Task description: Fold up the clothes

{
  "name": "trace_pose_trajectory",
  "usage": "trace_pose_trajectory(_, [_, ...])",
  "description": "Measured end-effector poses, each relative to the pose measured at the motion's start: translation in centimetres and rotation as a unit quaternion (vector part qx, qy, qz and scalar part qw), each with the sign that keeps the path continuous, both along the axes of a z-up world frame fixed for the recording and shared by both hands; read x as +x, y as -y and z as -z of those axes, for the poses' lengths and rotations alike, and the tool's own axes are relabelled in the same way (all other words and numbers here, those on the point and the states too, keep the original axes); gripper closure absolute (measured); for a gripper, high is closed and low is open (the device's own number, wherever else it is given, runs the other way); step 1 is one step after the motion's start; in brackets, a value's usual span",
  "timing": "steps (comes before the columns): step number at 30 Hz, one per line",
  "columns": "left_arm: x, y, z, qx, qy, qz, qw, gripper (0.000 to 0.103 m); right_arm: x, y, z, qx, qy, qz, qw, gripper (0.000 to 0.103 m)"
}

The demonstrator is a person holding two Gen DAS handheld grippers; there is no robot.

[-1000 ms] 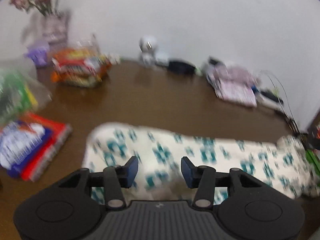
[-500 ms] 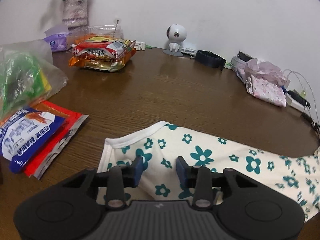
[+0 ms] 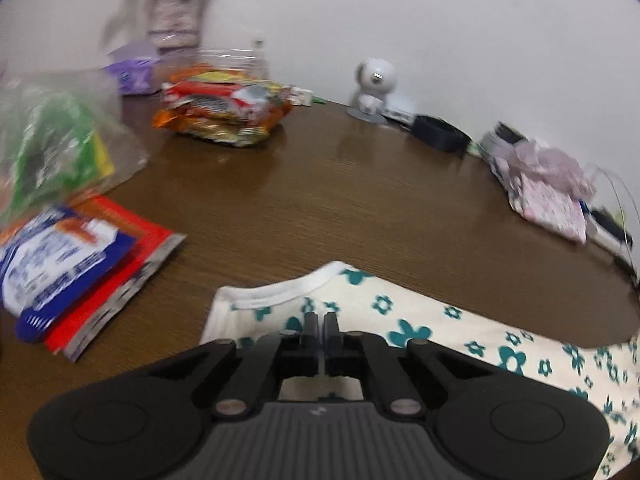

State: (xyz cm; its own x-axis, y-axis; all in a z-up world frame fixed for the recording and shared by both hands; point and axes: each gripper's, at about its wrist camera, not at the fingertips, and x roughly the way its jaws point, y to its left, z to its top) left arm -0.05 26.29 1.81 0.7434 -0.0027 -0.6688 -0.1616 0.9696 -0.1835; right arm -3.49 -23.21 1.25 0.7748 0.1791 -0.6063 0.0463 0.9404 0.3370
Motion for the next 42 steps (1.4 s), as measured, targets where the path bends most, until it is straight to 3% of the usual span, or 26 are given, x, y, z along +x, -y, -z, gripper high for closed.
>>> trace_pose_trajectory(3, [-1.5,-1.2,-0.5,-0.016,0.011,-0.026,0.9995,0.099,-1.1,-0.3,-1.1,-0.012,0.025,-0.003,1.0,0.091])
trace_pose_trajectory(4, [-2.2,-1.2,-1.2,-0.021,0.019,-0.015,0.9995,0.097,-1.9,-0.5,-1.9,-0.022,0.038,-0.01,0.999,0.083])
trace_pose_trajectory(5, [-3.0,-1.1,-1.8,-0.025,0.025,-0.002,0.9994,0.091,-2.6,-0.8,-2.7,-0.035,0.05,-0.024,0.998,0.068])
trace_pose_trajectory(7, [-4.1,0.7,-2.6,-0.003,0.033,0.06,0.9976,0.071,-4.0,-1.5,-3.7,-0.067,0.06,-0.069,0.994,0.064])
trace_pose_trajectory(8, [-4.7,1.5,-3.0,0.009,0.037,0.091,0.9951,0.054,-4.5,-1.8,-3.8,-0.071,0.055,-0.087,0.992,0.064])
trace_pose_trajectory(9, [-5.2,2.4,-3.4,0.02,0.04,0.122,0.9914,0.045,-5.0,-2.2,-3.8,-0.074,0.049,-0.106,0.99,0.064])
trace_pose_trajectory(10, [-5.4,3.3,-3.2,0.039,0.04,0.154,0.9865,0.044,-5.3,-2.5,-3.6,-0.072,0.044,-0.117,0.99,0.064])
trace_pose_trajectory(14, [-3.7,4.9,-1.1,0.081,0.004,0.176,0.9811,0.046,-5.2,-4.4,-2.2,-0.089,0.024,-0.148,0.985,0.075])
trace_pose_trajectory(15, [-3.3,5.3,-0.6,0.091,-0.004,0.181,0.9793,0.064,-5.0,-4.7,-1.8,-0.093,0.02,-0.15,0.984,0.08])
trace_pose_trajectory(18, [-3.4,5.8,-0.4,0.11,0.0,0.183,0.977,0.073,-4.5,-5.1,-0.8,-0.1,0.017,-0.137,0.985,0.087])
trace_pose_trajectory(20, [-4.1,5.5,-0.9,0.089,0.009,0.165,0.9823,0.073,-4.4,-5.0,-0.6,-0.087,0.015,-0.125,0.988,0.087])
trace_pose_trajectory(23, [-5.8,5.2,-1.6,0.057,0.031,0.152,0.9862,0.053,-4.9,-5.2,-1.1,-0.097,0.025,-0.13,0.986,0.086])
trace_pose_trajectory(26, [-6.4,6.2,-1.3,0.07,0.024,0.15,0.9859,0.049,-4.7,-5.0,-0.9,-0.094,0.023,-0.129,0.987,0.085])
trace_pose_trajectory(29, [-6.3,7.2,-0.4,0.103,0.012,0.153,0.9827,0.052,-4.4,-5.4,-0.3,-0.102,0.018,-0.129,0.986,0.085])
trace_pose_trajectory(30, [-6.2,7.6,-0.2,0.115,0.008,0.155,0.9813,0.061,-4.5,-5.6,-0.5,-0.108,0.013,-0.131,0.985,0.085])
trace_pose_trajectory(32, [-5.4,8.2,0.1,0.148,0.016,0.166,0.9747,0.064,-4.6,-6.0,-0.7,-0.122,0.0,-0.136,0.983,0.086])
trace_pose_trajectory(35, [-2.4,8.7,0.3,0.181,0.027,0.185,0.9656,0.067,-5.1,-6.7,-1.3,-0.124,-0.025,-0.157,0.979,0.087])
trace_pose_trajectory(37, [0.4,9.5,0.6,0.213,0.039,0.184,0.959,0.081,-5.9,-7.2,-1.7,-0.123,-0.037,-0.183,0.975,0.086])
trace_pose_trajectory(38, [1.9,10.1,1.0,0.233,0.034,0.172,0.9566,0.083,-6.4,-7.5,-1.8,-0.12,-0.041,-0.199,0.972,0.086])
trace_pose_trajectory(40, [3.7,10.8,0.9,0.238,0.031,0.157,0.9579,0.083,-7.3,-7.9,-2.5,-0.105,-0.04,-0.23,0.967,0.085])
trace_pose_trajectory(42, [3.7,10.6,-0.5,0.209,0.027,0.154,0.9654,0.082,-8.1,-7.5,-3.7,-0.081,-0.023,-0.255,0.963,0.084])
